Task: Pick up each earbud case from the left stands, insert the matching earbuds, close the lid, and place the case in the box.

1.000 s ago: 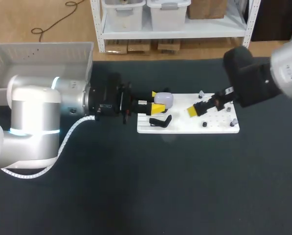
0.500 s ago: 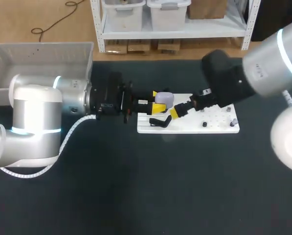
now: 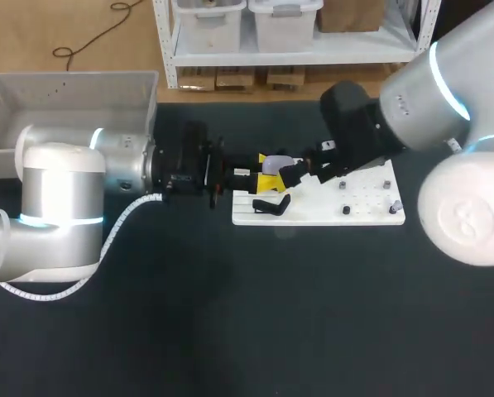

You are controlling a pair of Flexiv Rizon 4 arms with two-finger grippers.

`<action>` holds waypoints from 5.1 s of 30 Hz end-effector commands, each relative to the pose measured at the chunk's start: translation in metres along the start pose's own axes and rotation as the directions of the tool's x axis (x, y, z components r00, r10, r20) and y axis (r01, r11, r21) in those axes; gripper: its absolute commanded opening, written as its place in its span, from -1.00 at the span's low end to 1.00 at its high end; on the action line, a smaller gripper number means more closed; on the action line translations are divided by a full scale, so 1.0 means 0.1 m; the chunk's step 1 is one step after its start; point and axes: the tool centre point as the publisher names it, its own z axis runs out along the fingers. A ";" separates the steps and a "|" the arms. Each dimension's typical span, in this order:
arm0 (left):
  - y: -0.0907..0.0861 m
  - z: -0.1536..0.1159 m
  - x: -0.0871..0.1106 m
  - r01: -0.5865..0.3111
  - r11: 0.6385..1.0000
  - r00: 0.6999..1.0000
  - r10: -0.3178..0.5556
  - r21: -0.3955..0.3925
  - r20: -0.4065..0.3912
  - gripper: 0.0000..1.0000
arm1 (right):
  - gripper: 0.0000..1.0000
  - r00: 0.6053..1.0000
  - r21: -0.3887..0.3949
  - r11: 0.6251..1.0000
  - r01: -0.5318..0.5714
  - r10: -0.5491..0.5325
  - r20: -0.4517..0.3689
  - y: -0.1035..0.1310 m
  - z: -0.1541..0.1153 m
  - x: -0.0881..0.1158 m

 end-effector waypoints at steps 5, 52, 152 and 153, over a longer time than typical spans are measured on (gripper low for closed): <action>0.01 0.00 0.01 0.001 1.000 1.000 -0.001 0.003 0.000 -1.00 | 1.00 1.000 0.005 1.000 -0.013 0.013 -0.020 -0.07 0.12 -0.09; 0.01 0.00 0.01 0.001 1.000 1.000 -0.001 0.003 0.000 -1.00 | 1.00 0.993 0.120 0.993 -0.005 -0.009 0.114 -0.24 -0.21 -0.43; 0.03 0.01 0.00 -0.044 0.999 0.999 0.043 0.021 0.029 -1.00 | -0.24 0.938 0.596 0.794 0.116 0.109 -0.328 -1.98 -0.02 0.83; 0.03 0.01 0.00 -0.044 0.999 0.999 0.043 0.021 0.029 -1.00 | -0.23 0.938 0.596 0.794 0.118 0.107 -0.329 -1.98 -0.02 0.83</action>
